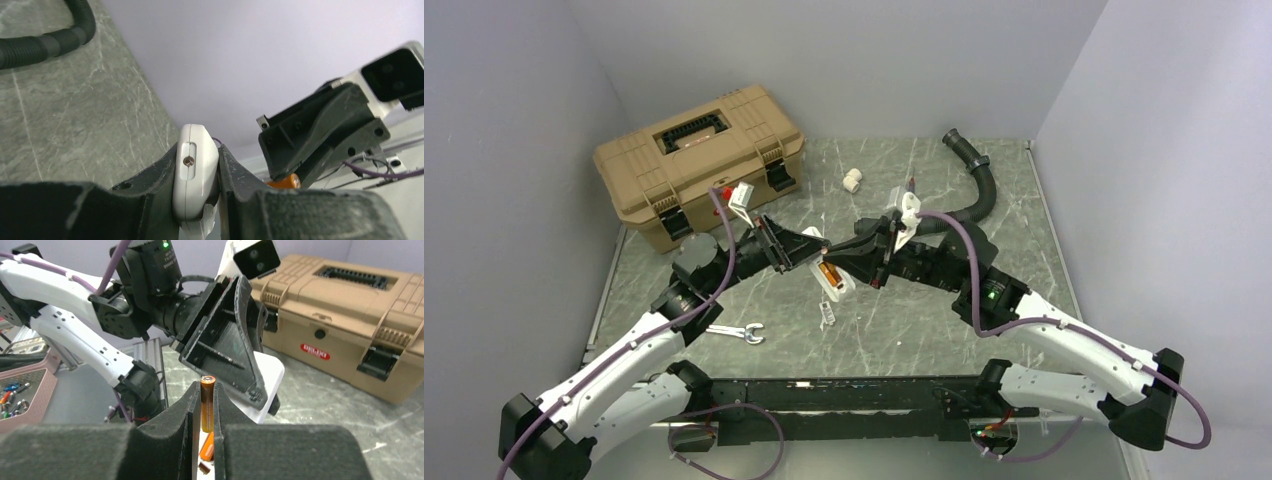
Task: Load the batteries into the remote control
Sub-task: Load the battery into the remote control.
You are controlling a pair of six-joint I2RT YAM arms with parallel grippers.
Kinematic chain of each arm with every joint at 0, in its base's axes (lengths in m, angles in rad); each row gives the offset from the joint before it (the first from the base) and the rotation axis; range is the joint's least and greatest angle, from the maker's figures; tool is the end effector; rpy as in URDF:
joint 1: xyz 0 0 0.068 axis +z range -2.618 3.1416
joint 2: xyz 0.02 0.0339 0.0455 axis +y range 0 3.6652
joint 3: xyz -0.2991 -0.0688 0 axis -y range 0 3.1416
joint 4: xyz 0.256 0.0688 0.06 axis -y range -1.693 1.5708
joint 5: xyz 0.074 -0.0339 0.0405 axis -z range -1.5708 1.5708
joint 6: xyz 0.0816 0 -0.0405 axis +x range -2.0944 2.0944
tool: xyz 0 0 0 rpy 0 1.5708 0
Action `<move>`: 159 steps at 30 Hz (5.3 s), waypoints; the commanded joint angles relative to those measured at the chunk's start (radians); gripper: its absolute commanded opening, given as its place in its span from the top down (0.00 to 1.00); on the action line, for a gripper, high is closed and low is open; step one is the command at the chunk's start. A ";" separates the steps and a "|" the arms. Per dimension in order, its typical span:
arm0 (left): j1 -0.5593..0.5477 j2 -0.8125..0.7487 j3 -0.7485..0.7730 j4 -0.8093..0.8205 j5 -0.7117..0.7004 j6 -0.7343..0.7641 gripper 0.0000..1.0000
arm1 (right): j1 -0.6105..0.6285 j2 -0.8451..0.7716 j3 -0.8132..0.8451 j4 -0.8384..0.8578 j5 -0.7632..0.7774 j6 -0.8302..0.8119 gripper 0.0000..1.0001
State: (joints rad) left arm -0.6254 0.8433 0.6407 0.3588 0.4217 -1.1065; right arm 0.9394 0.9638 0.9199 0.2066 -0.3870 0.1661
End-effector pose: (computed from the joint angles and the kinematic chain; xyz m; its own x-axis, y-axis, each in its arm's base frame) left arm 0.1674 -0.1621 0.3672 -0.7142 -0.4905 -0.4993 0.4987 0.1438 -0.8547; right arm 0.1259 0.2243 0.4321 -0.0656 0.1696 -0.9833 -0.9698 0.2210 0.1029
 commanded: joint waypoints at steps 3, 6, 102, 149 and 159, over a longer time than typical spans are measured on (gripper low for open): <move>-0.003 -0.032 -0.043 0.050 -0.106 -0.098 1.00 | 0.033 -0.010 0.044 -0.097 0.143 -0.037 1.00; -0.003 -0.030 -0.046 0.053 -0.107 -0.107 1.00 | 0.038 0.000 0.053 -0.129 0.161 -0.042 1.00; -0.067 0.070 0.025 0.039 0.368 -0.040 1.00 | 0.042 -0.134 0.081 -0.508 -0.303 -0.692 0.59; -0.096 0.112 0.028 0.074 0.381 -0.043 1.00 | 0.042 -0.026 0.069 -0.429 -0.405 -0.684 0.72; -0.097 0.114 0.022 0.085 0.382 -0.050 1.00 | 0.042 -0.026 0.063 -0.447 -0.383 -0.685 0.73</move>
State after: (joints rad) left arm -0.7170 0.9604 0.6235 0.3767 0.7891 -1.1637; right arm 0.9848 0.9443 0.9607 -0.2611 -0.7654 -0.5064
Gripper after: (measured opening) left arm 0.305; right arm 0.278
